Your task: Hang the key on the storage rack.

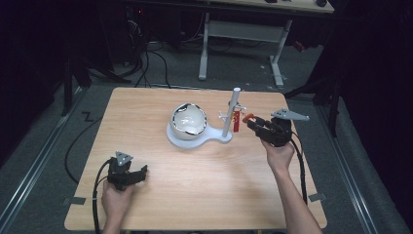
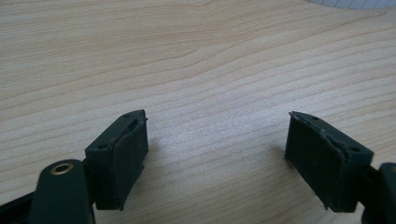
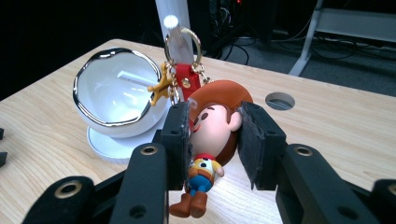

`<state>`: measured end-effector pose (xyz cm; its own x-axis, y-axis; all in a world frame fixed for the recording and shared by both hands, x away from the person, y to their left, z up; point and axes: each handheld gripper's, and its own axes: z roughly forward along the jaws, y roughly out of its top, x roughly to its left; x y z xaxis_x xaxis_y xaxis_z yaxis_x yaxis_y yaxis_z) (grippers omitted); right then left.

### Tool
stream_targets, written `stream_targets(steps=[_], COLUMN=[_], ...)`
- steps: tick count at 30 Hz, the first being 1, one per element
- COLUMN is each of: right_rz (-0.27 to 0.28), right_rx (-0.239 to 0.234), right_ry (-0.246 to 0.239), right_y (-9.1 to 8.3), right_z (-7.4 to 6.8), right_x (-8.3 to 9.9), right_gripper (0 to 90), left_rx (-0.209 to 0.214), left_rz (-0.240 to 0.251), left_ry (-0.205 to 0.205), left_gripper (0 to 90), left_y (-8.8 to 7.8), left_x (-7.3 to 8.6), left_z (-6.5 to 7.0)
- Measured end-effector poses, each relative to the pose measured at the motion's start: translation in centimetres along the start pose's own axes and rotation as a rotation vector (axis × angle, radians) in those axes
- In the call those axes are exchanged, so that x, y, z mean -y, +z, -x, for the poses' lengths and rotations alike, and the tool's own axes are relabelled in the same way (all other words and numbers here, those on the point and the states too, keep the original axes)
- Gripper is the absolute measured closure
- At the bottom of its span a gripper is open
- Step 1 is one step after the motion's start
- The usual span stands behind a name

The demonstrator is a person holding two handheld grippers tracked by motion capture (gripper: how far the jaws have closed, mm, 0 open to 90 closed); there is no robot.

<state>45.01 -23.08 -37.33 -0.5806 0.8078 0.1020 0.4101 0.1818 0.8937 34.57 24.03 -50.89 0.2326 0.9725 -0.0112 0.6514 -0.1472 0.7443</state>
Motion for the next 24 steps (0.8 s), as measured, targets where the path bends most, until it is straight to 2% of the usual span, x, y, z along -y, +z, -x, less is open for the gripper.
stream_targets(steps=[7,16,24], right_rz=[0.001,-0.033,-0.039], right_rx=[0.005,0.020,0.016], right_ry=[0.003,-0.017,-0.004], right_y=[0.5,1.9,2.6], right_z=[0.0,-0.6,-0.5], right_x=[0.3,0.9,1.5], right_gripper=[65.2,65.9,66.2], left_rx=[0.000,0.000,0.000], left_rz=[0.000,0.001,0.000], left_ry=[0.000,0.000,0.000], left_gripper=[21.6,21.7,21.7], left_y=[0.0,0.0,0.0], left_x=[0.0,0.0,0.0], left_z=[0.0,0.0,0.0])
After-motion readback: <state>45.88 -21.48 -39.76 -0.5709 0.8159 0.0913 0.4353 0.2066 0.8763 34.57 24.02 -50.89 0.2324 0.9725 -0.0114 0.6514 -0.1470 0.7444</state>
